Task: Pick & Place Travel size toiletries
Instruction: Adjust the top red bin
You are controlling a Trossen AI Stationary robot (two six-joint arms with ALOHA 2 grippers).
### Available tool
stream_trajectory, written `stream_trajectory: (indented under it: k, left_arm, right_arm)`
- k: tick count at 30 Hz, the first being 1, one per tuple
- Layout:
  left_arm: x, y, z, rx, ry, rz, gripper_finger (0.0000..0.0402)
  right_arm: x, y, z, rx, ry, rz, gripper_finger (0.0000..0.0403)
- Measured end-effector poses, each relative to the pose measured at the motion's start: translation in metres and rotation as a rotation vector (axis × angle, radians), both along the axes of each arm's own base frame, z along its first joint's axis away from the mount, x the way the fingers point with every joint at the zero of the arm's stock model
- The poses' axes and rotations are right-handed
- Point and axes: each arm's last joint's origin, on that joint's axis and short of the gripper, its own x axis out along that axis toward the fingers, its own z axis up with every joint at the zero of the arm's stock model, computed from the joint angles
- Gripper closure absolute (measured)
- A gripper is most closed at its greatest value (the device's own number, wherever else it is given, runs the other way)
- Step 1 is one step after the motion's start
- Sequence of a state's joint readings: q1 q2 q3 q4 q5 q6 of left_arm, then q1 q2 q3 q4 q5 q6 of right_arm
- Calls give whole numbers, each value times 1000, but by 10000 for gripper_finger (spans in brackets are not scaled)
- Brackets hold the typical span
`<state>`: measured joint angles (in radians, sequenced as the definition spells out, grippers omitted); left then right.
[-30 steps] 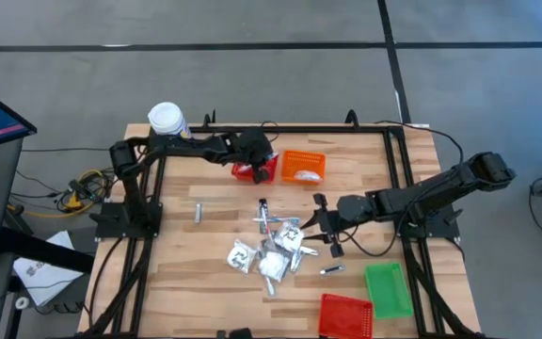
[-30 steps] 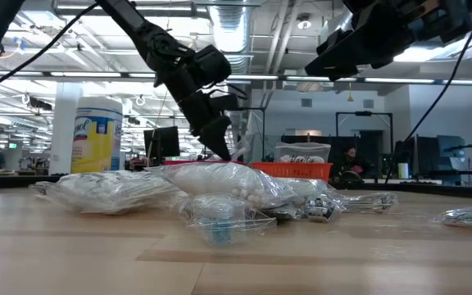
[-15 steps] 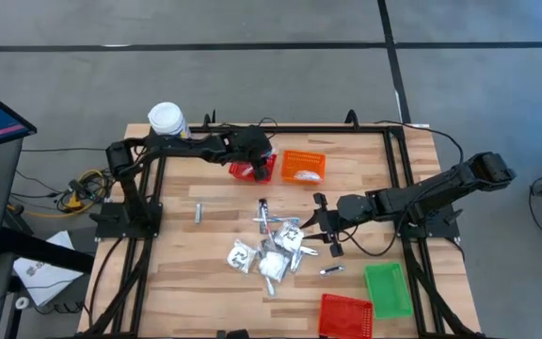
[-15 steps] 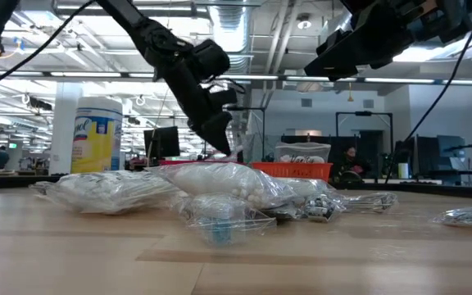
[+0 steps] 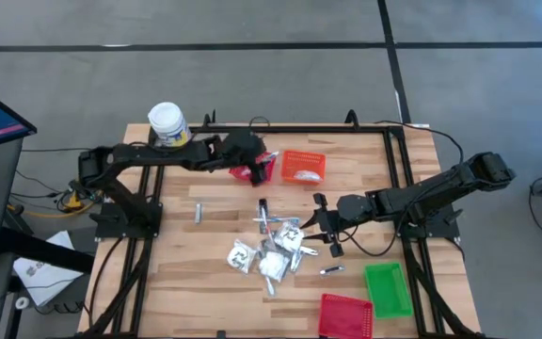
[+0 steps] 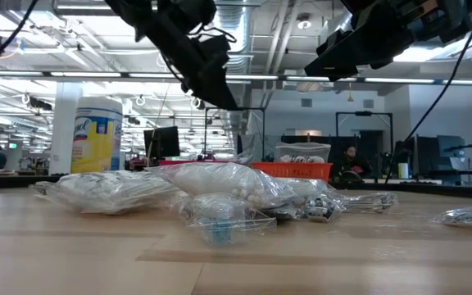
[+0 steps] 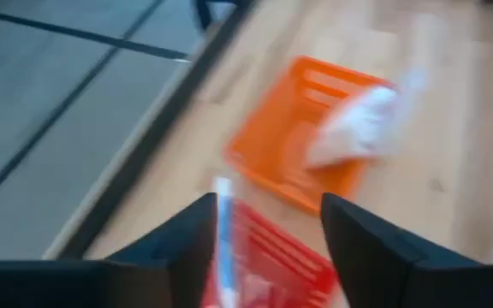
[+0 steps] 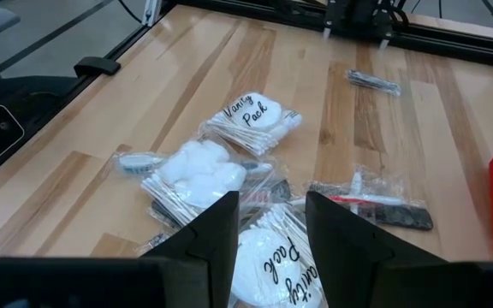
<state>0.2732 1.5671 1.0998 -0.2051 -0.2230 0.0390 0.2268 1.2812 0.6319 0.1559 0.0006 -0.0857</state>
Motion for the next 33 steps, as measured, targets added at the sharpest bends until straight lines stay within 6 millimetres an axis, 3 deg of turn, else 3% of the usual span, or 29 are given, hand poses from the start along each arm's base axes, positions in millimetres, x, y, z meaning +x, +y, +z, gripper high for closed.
stream_trajectory:
  k: [6, 10, 25, 33]
  left_arm:
    - [-4, -37, -25, -39, 70, -99, 331]
    - [-8, -46, -41, -64, 105, -106, 391]
    - [8, -17, -111, -177, 194, -57, 401]
    - [10, 7, -110, -136, 114, 23, 401]
  right_arm:
    - [0, 0, 0, 7, 1, -4, 273]
    - [0, 0, 0, 7, 1, -4, 273]
    - [1, 0, 1, 8, -8, -4, 273]
    - [0, 0, 1, 2, -9, -1, 273]
